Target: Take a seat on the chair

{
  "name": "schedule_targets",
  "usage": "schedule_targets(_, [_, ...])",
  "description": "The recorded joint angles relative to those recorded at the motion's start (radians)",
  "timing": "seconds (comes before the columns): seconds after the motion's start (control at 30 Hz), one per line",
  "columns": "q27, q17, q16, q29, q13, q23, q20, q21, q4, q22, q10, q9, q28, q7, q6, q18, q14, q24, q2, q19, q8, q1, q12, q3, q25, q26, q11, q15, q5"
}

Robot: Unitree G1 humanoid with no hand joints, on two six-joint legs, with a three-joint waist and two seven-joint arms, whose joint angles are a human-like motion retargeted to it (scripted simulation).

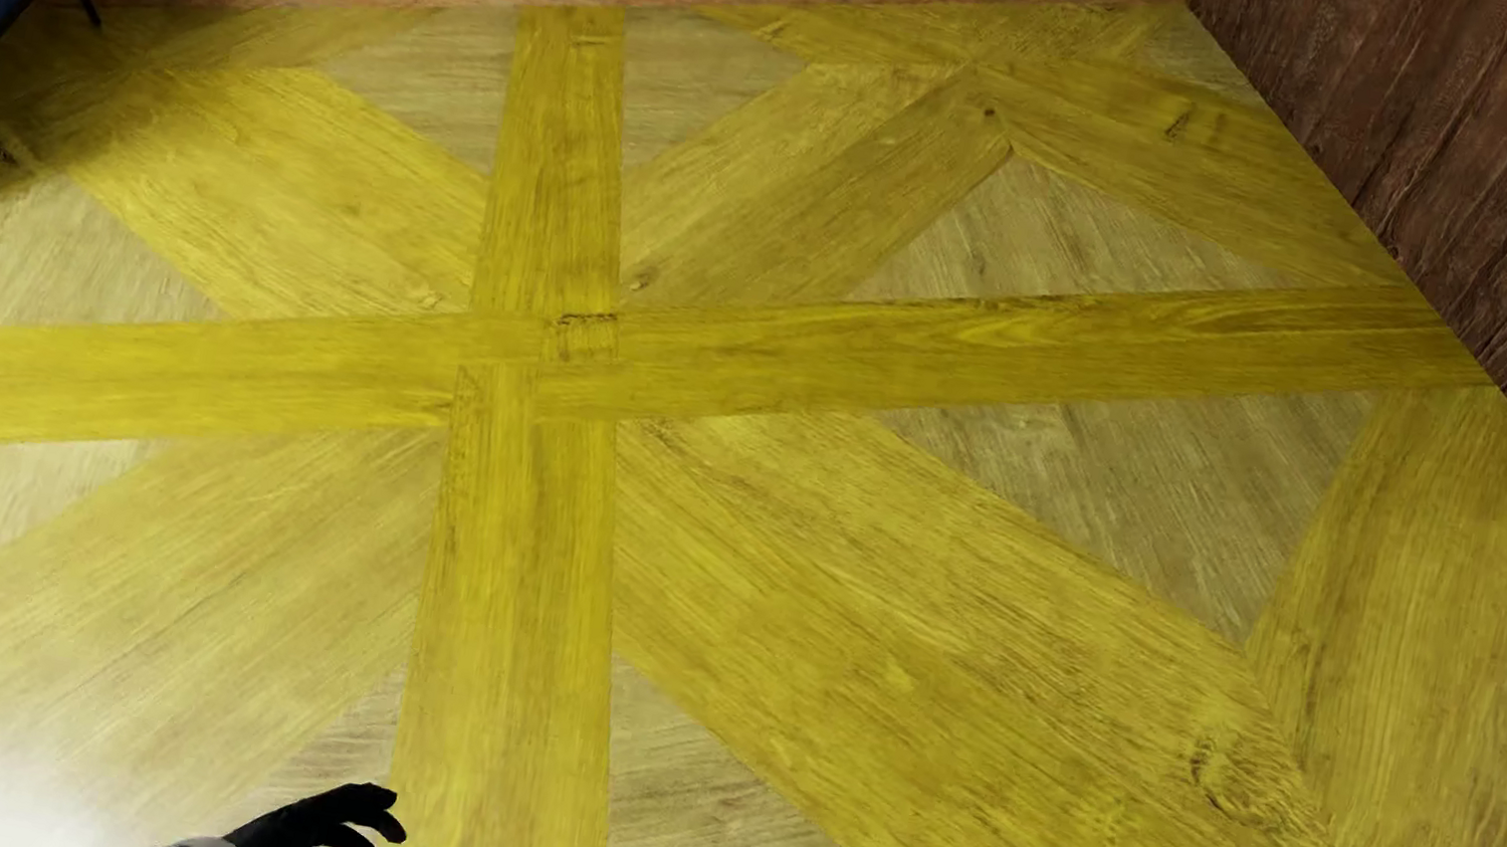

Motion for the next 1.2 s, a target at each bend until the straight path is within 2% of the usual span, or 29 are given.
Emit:
schedule_targets(0.07, [0.048,0.018,-0.028,-0.042,0.001,0.129,0.028,-0.005,-0.002,0.107,-0.030,-0.034,0.032,0.011,-0.002,-0.002,-0.004,-0.009,0.030,0.000,-0.008,0.051,0.017,-0.002,0.007,0.032,0.003,-0.015,-0.002])
schedule_targets(0.13, [0.063,0.017,-0.049,-0.054,0.007,0.190,0.058,-0.012,-0.001,0.151,-0.036,-0.062,0.043,0.015,-0.001,-0.007,-0.016,-0.011,0.044,0.006,-0.009,0.072,0.049,-0.007,-0.006,0.047,0.006,-0.024,-0.007])
schedule_targets(0.27, [0.035,-0.027,-0.067,-0.010,0.065,0.120,0.075,-0.045,0.003,0.077,-0.036,-0.098,-0.019,0.017,0.002,-0.015,-0.034,0.010,0.056,0.005,-0.004,0.089,0.126,-0.010,0.002,0.020,0.008,-0.035,-0.010])
schedule_targets(0.37, [0.031,-0.026,-0.091,-0.003,0.083,0.092,0.077,-0.050,0.004,0.030,-0.037,-0.115,-0.049,0.002,0.004,-0.010,-0.038,0.023,0.053,0.005,0.013,0.089,0.155,-0.010,0.003,0.009,0.009,-0.036,-0.015])
schedule_targets(0.5, [0.045,0.010,-0.097,-0.014,0.080,0.092,0.073,-0.046,0.009,0.042,-0.023,-0.119,-0.025,-0.014,0.005,0.002,-0.032,0.005,0.053,0.008,0.052,0.069,0.145,-0.011,0.014,0.021,-0.002,-0.060,-0.012])
schedule_targets(0.6, [0.033,0.017,-0.070,-0.001,0.093,0.052,0.055,-0.047,0.005,0.030,-0.027,-0.110,-0.035,-0.011,0.001,0.007,-0.032,0.015,0.055,-0.002,0.039,0.075,0.132,-0.011,0.009,0.011,0.001,-0.037,-0.008])
schedule_targets(0.67, [0.026,0.020,-0.066,0.014,0.096,0.044,0.059,-0.040,0.001,0.042,-0.036,-0.107,-0.016,-0.006,0.000,0.006,-0.030,0.001,0.057,-0.006,0.023,0.083,0.127,-0.010,0.006,0.017,0.001,-0.032,-0.006])
schedule_targets(0.83, [0.038,0.025,-0.067,0.000,0.075,0.087,0.054,-0.028,-0.002,0.062,-0.044,-0.101,-0.007,-0.003,0.002,0.006,-0.032,-0.008,0.062,-0.012,0.009,0.091,0.115,-0.010,0.002,0.022,0.000,-0.033,-0.003])
schedule_targets(0.9, [0.054,0.022,-0.067,-0.010,0.055,0.097,0.032,-0.025,-0.005,0.052,-0.018,-0.082,-0.018,-0.006,0.003,0.014,-0.033,0.003,0.060,-0.020,0.009,0.069,0.096,-0.009,0.026,0.024,-0.003,-0.024,-0.001])
schedule_targets(1.0, [0.069,0.019,-0.070,-0.014,0.006,0.093,-0.027,0.012,-0.009,0.022,0.041,-0.048,-0.029,-0.018,0.003,0.024,-0.035,0.015,-0.002,-0.036,0.018,0.006,0.046,-0.008,0.032,0.027,0.073,-0.038,-0.004])
schedule_targets(1.03, [0.066,0.020,-0.072,-0.009,-0.025,0.080,-0.047,0.040,-0.006,0.019,0.052,-0.005,-0.029,-0.023,0.002,0.026,-0.028,0.027,-0.016,-0.031,0.018,0.001,0.004,-0.006,0.025,0.027,0.107,-0.043,-0.004])
schedule_targets(1.1, [0.070,0.017,-0.074,-0.001,-0.102,0.048,-0.104,0.104,-0.001,-0.010,0.204,0.042,-0.021,-0.044,-0.001,0.026,-0.060,0.033,-0.140,-0.031,0.054,-0.139,-0.070,0.004,0.013,0.039,0.232,-0.061,-0.018])
schedule_targets(1.2, [0.046,-0.023,-0.056,0.040,-0.257,-0.083,-0.177,0.246,0.032,-0.114,0.476,0.165,-0.016,-0.067,0.002,-0.010,-0.117,0.030,-0.366,0.019,0.099,-0.396,-0.202,0.013,-0.022,0.035,0.451,-0.094,-0.060])
